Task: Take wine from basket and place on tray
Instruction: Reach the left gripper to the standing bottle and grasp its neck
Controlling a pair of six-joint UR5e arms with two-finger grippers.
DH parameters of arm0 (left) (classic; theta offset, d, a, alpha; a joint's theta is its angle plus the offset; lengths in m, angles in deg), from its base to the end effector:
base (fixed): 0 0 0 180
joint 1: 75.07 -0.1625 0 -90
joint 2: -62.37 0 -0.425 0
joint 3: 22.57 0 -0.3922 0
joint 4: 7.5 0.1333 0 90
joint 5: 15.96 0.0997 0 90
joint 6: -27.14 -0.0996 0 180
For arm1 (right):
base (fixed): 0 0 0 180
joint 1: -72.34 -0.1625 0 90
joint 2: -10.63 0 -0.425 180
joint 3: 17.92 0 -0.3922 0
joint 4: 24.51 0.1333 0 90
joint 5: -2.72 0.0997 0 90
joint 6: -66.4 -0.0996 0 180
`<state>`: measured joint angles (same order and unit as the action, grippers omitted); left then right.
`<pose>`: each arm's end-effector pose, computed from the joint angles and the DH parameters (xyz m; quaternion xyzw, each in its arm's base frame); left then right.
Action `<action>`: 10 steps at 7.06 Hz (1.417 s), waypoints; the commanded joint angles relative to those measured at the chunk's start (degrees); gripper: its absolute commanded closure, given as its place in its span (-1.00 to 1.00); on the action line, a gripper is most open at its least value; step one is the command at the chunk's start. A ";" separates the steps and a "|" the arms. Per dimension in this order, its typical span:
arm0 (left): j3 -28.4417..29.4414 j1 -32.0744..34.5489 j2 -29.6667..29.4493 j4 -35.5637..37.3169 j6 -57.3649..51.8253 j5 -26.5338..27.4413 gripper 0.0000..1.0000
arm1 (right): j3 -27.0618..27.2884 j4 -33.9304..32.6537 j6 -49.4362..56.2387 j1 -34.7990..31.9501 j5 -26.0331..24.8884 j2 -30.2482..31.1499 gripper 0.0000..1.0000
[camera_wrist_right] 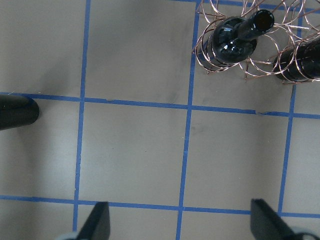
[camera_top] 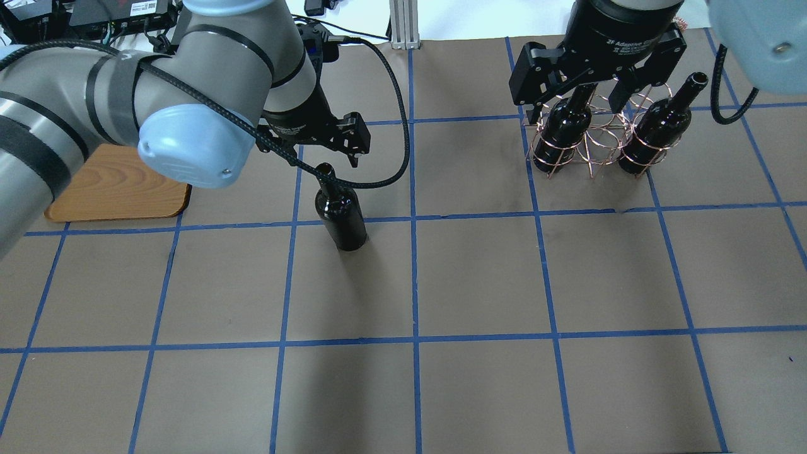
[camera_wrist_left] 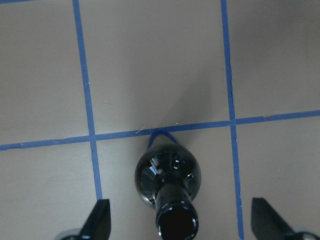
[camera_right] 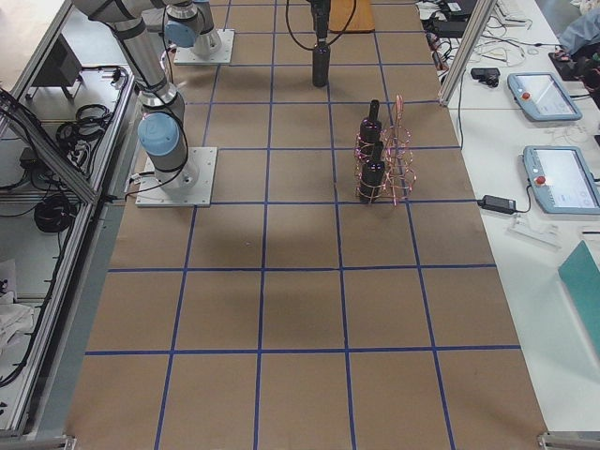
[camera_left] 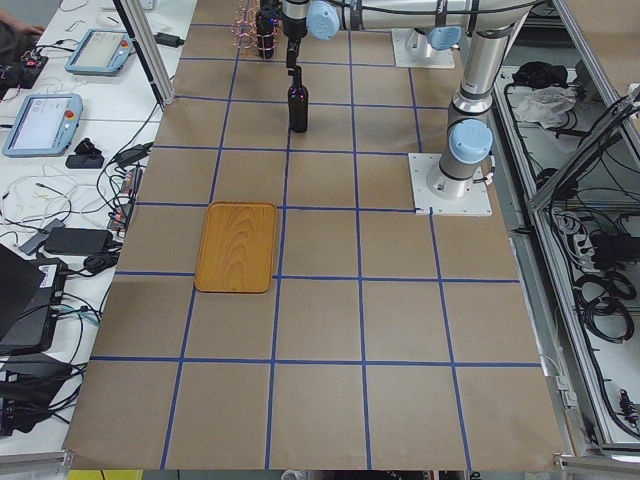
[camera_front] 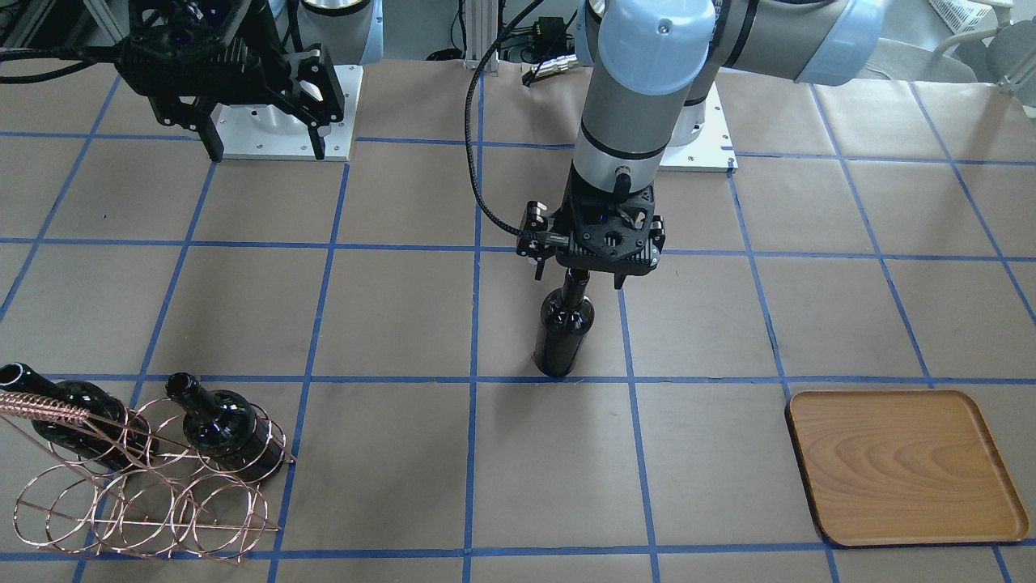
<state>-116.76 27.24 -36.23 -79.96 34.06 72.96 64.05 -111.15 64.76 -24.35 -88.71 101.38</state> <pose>-0.2501 -0.5121 0.4049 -0.0474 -0.9980 0.0393 0.0162 0.1871 -0.4721 0.5576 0.0434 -0.9979 0.0481 0.0090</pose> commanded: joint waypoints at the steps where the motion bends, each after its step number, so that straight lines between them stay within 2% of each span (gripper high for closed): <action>1: -1.17 0.08 -1.23 0.66 -0.67 0.11 -0.91 | 0.03 -2.12 -0.11 0.10 0.02 -0.14 -1.00; 3: -1.17 -0.01 -1.33 0.48 -2.17 0.20 -0.79 | 0.03 -1.95 -0.11 0.10 -0.15 0.03 -1.00; 4: -1.17 -0.01 -1.41 0.40 -2.17 0.37 -0.45 | 0.03 -2.04 -0.20 0.27 -0.07 -0.05 -1.00; 5: -1.17 -0.01 -1.41 -0.21 -2.17 0.55 -0.25 | 0.03 -2.21 -0.20 0.27 -0.06 -0.05 -1.00; 8: -1.09 -0.19 -1.41 -2.51 -2.08 0.64 -0.09 | 0.03 -2.13 0.24 0.27 -0.15 0.12 -1.00; 9: -1.09 -0.19 -1.41 -2.33 -2.08 0.64 0.22 | 0.03 -2.04 0.24 0.19 -0.15 0.12 -1.00; 10: -0.83 -0.19 -1.50 -2.24 -2.08 0.12 0.90 | 0.03 -2.04 0.24 0.19 -0.24 0.12 -1.00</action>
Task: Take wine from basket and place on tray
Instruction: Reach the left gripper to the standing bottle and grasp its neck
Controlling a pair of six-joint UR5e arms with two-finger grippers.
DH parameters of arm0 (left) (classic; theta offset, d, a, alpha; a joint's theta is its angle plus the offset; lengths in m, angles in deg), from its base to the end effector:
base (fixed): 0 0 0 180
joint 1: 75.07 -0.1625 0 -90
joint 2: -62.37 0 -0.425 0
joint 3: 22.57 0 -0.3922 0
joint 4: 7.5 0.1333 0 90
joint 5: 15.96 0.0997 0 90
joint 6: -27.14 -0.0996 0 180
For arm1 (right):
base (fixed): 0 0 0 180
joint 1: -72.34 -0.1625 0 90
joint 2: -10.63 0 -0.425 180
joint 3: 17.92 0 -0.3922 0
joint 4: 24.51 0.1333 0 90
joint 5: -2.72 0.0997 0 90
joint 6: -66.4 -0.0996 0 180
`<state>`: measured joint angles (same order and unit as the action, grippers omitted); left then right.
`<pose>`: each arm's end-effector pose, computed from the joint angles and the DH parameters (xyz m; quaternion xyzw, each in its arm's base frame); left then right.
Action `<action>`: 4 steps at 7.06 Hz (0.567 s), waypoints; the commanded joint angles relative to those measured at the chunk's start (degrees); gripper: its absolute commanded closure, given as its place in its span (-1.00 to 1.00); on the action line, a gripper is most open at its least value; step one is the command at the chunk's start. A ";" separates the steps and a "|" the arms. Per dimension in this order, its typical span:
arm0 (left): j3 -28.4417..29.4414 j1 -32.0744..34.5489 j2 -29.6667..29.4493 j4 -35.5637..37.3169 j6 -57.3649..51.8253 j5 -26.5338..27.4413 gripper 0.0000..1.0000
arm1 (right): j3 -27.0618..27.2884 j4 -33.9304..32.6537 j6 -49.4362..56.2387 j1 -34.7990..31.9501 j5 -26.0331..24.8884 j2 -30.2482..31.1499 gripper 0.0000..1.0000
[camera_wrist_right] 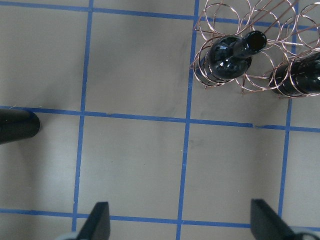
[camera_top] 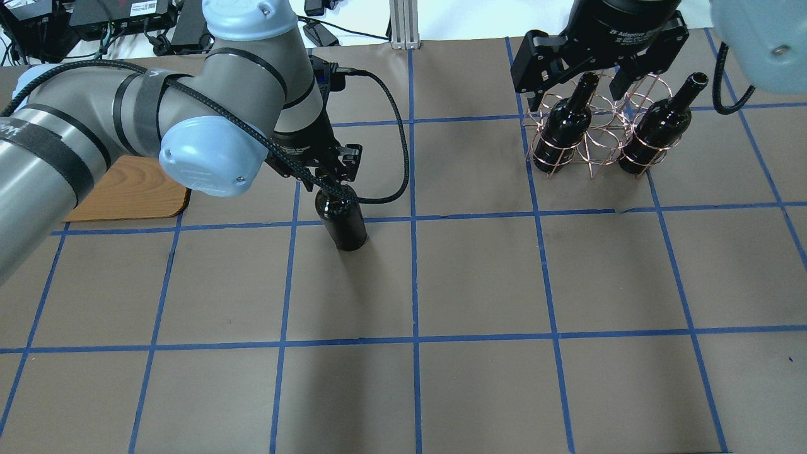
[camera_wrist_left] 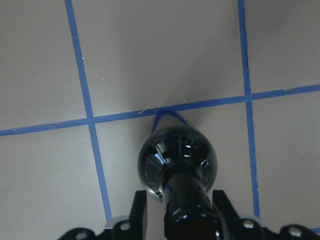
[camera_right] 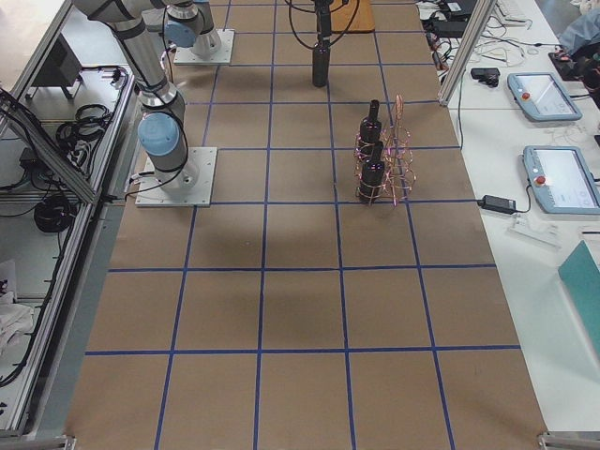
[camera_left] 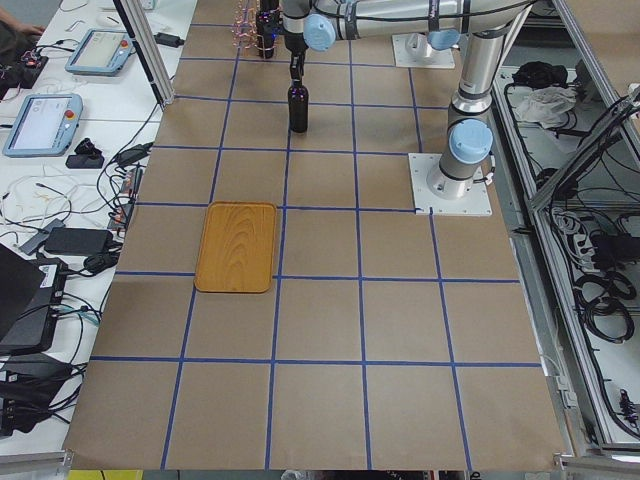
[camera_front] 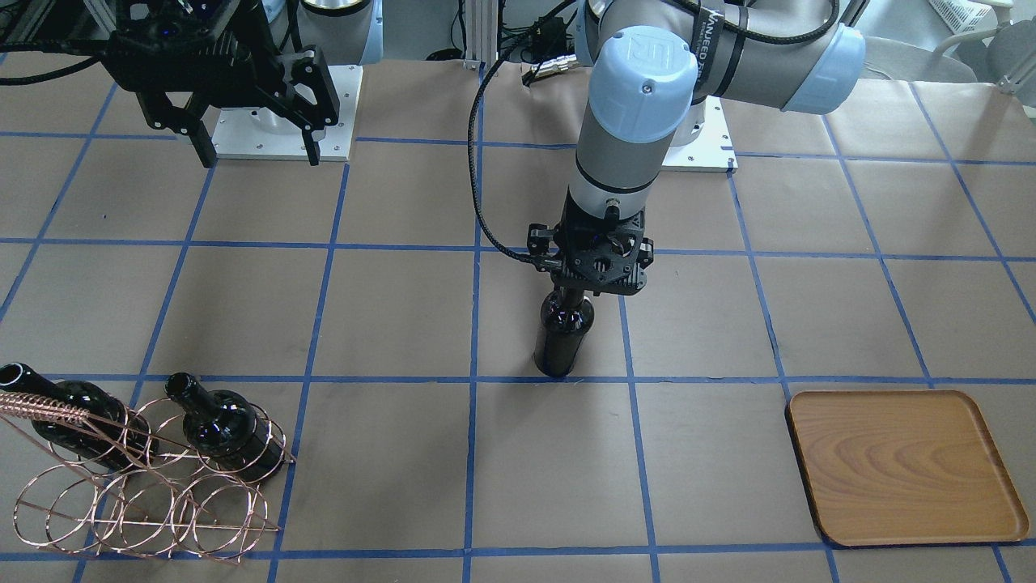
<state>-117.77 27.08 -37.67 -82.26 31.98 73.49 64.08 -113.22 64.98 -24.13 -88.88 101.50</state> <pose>-0.2475 -0.5116 0.3783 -0.0637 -0.9980 -0.0007 0.0047 0.1852 -0.4752 0.5624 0.0430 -0.9968 0.0669 0.0094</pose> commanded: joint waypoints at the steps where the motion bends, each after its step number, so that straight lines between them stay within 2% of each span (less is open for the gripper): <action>1: 0.36 -0.02 -0.23 0.23 0.00 -0.50 0.96 | 0.00 0.03 0.01 -0.04 -0.07 0.01 -1.00; 4: 1.15 -0.46 -0.15 0.40 0.00 0.11 1.00 | 0.00 0.20 0.01 -0.04 -0.07 0.01 -1.00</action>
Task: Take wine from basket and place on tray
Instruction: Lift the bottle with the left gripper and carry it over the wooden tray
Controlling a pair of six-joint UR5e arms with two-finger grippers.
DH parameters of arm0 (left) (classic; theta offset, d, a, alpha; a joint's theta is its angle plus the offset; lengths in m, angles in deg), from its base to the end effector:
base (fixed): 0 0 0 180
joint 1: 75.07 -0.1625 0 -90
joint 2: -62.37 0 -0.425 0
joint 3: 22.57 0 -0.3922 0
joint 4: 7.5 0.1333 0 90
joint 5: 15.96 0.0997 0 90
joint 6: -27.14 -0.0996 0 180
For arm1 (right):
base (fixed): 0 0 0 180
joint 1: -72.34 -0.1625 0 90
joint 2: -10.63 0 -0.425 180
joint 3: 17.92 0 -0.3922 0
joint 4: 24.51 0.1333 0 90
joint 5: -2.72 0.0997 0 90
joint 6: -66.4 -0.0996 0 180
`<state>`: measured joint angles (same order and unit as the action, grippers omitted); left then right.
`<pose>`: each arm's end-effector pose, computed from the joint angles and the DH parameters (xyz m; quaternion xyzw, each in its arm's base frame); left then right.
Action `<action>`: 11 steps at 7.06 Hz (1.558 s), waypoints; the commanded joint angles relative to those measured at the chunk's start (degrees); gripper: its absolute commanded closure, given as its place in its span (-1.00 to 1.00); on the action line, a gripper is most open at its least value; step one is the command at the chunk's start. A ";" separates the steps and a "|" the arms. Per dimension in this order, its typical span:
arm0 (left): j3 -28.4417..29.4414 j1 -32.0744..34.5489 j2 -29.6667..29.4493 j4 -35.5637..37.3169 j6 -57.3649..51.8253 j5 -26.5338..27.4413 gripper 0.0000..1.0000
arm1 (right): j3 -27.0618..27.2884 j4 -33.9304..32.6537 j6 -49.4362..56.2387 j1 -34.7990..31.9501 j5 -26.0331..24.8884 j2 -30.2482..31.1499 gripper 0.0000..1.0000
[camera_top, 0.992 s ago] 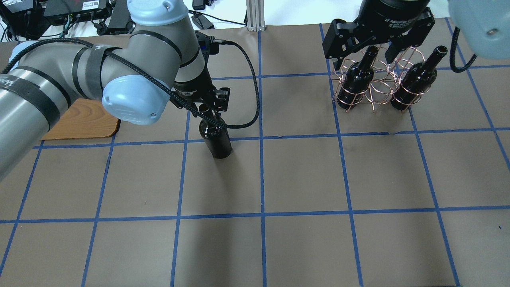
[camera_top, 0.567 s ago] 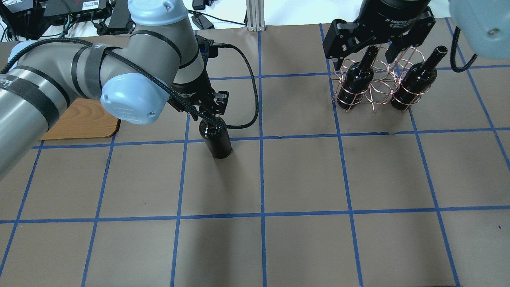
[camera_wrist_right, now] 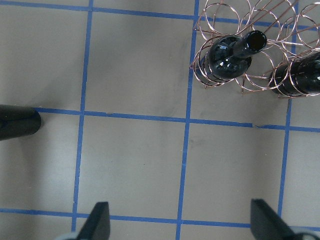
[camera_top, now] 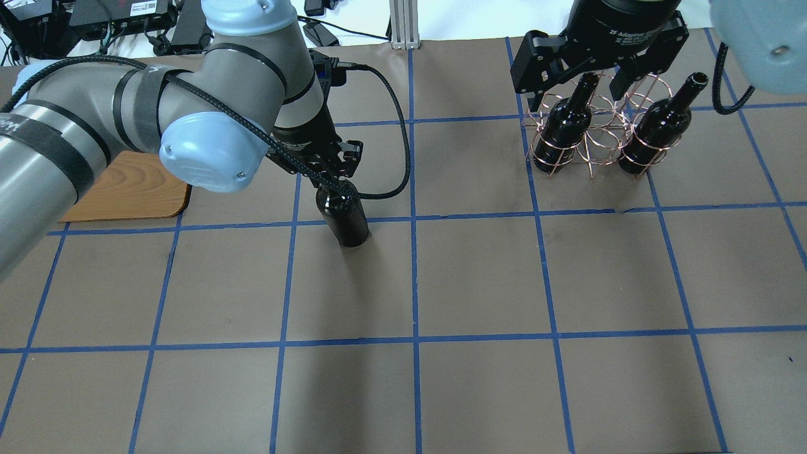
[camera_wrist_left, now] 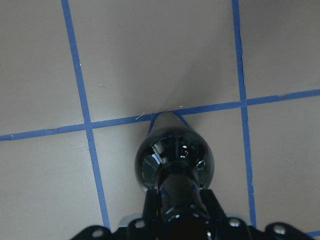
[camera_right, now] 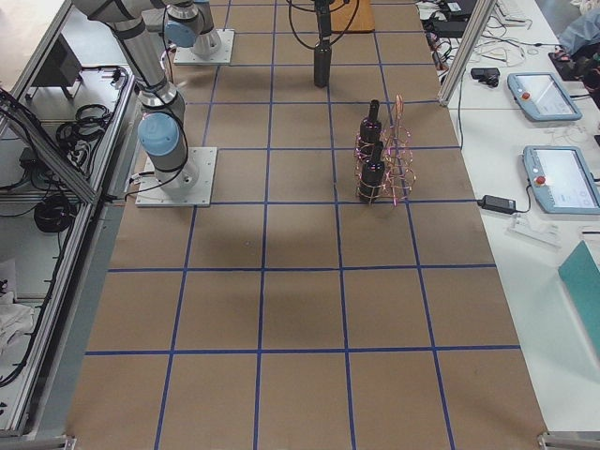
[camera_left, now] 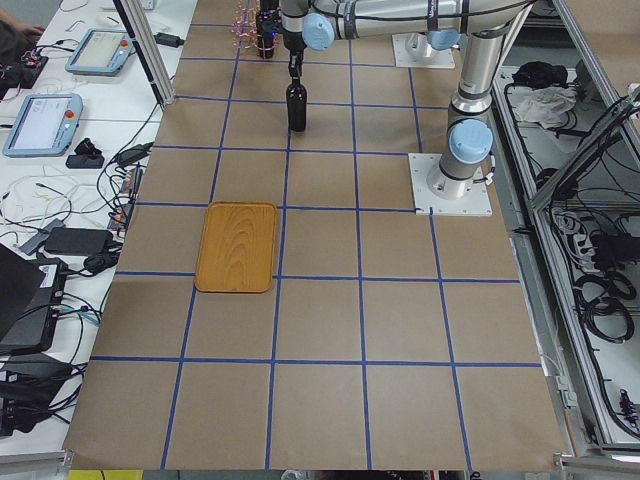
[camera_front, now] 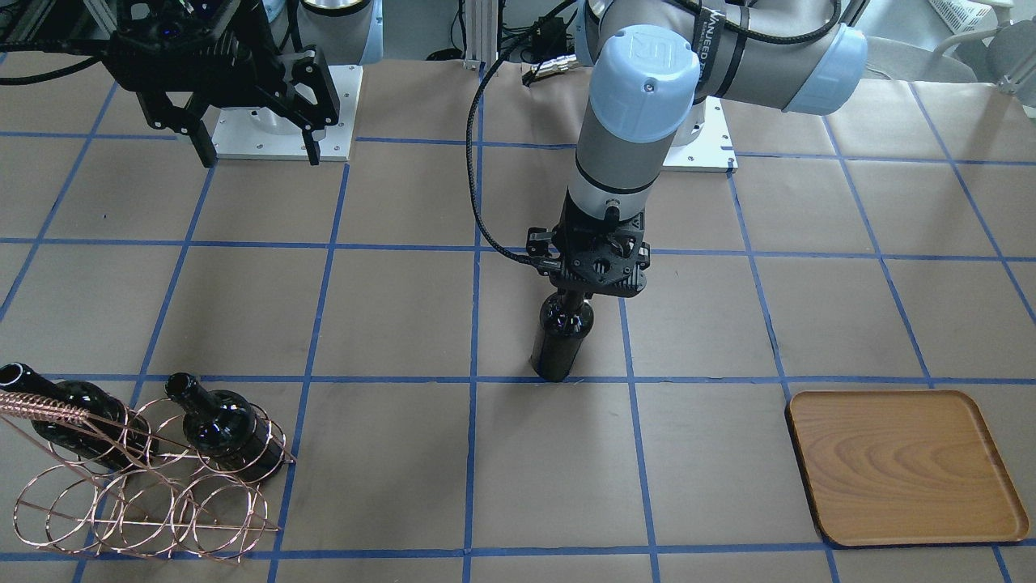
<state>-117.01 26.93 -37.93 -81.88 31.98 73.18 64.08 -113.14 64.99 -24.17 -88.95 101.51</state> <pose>-0.2476 -0.5163 0.3828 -0.0625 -0.9980 0.0065 0.0085 0.1854 -0.4749 0.5623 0.0434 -0.9968 0.0663 0.0100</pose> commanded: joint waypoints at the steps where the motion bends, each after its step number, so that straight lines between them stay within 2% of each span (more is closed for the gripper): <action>1: 2.57 -1.79 0.11 -0.41 -1.39 0.16 1.00 | 0.00 0.13 0.00 0.00 0.00 0.00 -1.00; 3: 9.33 -8.36 -0.15 -6.54 -11.11 0.33 1.00 | 0.00 0.22 0.00 0.00 0.00 0.00 -1.00; 5: 13.65 -18.54 -0.41 -10.24 -21.75 0.51 1.00 | 0.00 0.40 0.00 0.00 0.00 0.00 -1.00; 8: 19.62 -32.18 -4.87 -9.99 -38.09 1.56 1.00 | 0.09 0.22 0.00 0.00 0.00 0.09 -1.00; 9: 21.65 -34.74 -7.16 -9.64 -40.32 1.74 1.00 | 0.09 0.22 0.00 0.00 0.00 0.00 -1.00; 11: 22.19 -39.49 -11.73 -6.23 -44.81 1.74 1.00 | 0.18 0.13 0.00 -0.09 0.09 0.09 -1.00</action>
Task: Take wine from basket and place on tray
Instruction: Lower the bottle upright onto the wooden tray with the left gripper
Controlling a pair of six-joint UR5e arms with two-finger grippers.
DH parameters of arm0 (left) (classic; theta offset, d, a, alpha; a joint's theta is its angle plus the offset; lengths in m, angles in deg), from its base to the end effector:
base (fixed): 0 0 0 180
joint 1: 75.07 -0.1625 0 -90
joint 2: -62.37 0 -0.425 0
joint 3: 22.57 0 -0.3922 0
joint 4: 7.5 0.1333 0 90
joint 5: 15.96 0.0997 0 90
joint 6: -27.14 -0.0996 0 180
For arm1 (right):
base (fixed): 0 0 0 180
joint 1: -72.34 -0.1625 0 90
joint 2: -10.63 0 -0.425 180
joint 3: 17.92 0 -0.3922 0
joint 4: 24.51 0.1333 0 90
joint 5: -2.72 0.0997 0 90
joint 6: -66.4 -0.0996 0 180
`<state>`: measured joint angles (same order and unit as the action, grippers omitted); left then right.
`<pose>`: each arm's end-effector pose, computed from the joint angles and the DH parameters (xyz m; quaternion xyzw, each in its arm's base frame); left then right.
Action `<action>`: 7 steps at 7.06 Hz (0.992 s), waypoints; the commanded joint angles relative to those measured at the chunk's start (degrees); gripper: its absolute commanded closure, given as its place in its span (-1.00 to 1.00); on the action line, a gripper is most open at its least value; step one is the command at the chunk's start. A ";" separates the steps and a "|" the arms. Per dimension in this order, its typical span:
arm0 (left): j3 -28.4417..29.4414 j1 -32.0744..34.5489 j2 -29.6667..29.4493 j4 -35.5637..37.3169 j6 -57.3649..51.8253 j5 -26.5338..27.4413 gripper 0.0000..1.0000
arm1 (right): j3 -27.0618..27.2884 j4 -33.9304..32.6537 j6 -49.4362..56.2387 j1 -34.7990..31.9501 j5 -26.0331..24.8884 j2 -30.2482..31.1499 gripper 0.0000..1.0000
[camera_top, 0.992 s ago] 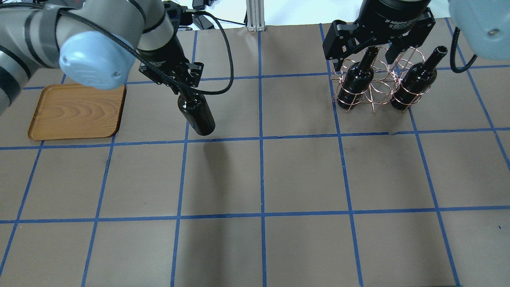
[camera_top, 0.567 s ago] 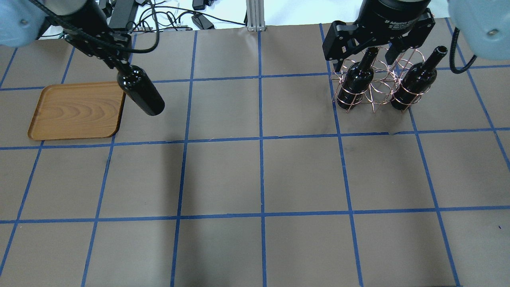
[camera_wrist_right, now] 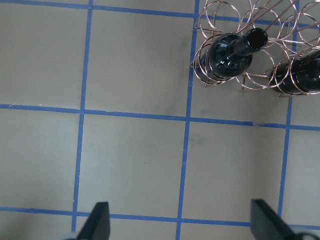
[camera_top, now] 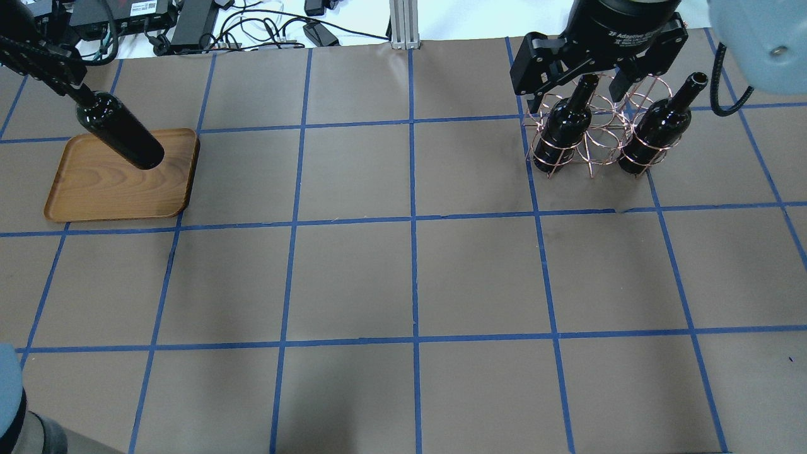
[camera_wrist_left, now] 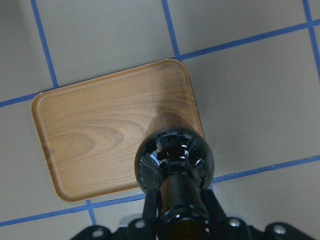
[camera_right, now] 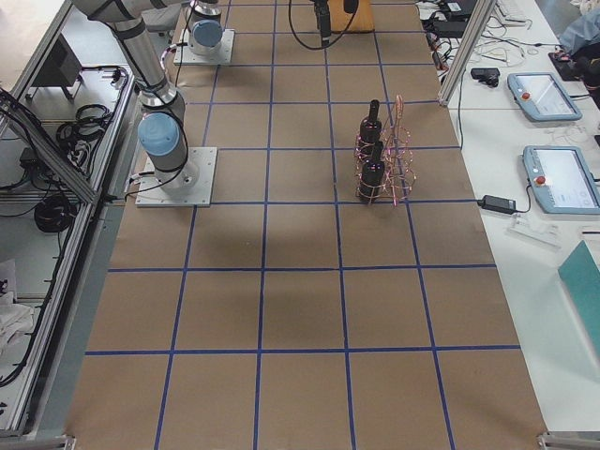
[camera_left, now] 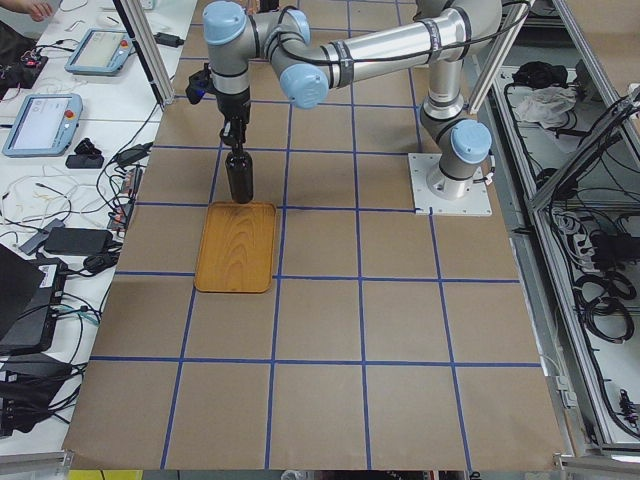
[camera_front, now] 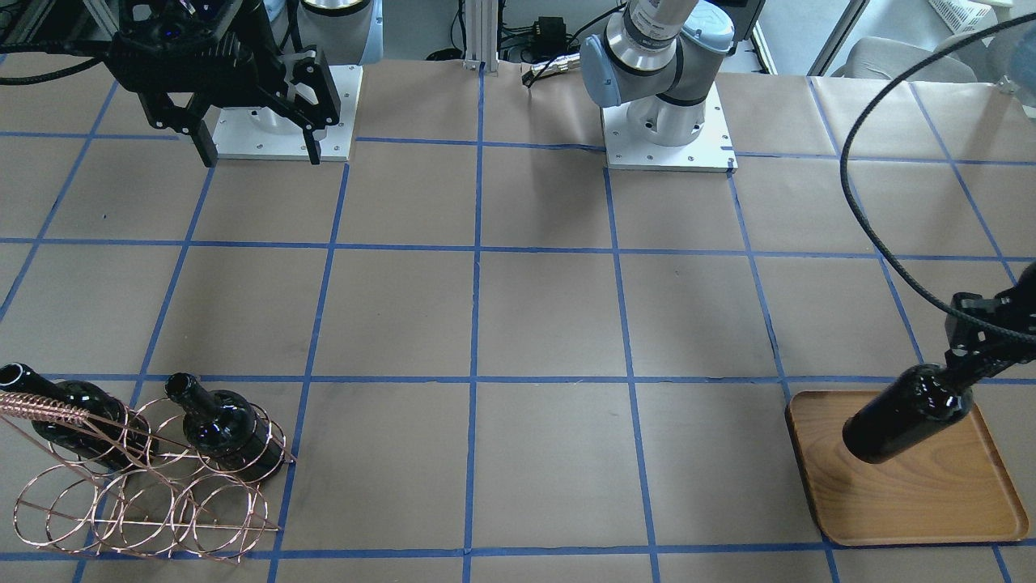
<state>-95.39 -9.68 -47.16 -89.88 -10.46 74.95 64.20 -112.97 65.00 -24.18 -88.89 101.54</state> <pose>0.1478 -0.6389 0.4570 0.1126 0.9925 -0.0353 0.0305 0.1856 -0.4743 0.5612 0.0437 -0.9969 0.0640 0.0096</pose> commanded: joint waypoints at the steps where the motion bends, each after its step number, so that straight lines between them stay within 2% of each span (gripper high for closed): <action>1: 1.45 -3.69 -4.00 1.87 -2.74 -0.21 1.00 | -0.03 0.05 0.00 -0.07 0.03 0.06 -1.00; 6: 2.33 -4.49 -7.44 4.16 -3.44 -0.65 1.00 | 0.06 0.14 0.00 -0.07 0.12 0.06 -1.00; 7: 2.33 -4.49 -7.45 4.16 -3.44 -0.65 0.84 | 0.06 0.05 0.00 -0.07 0.12 0.06 -1.00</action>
<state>-93.03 -14.13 -54.43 -85.83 -13.88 74.39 64.26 -112.85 64.99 -24.26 -88.78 101.59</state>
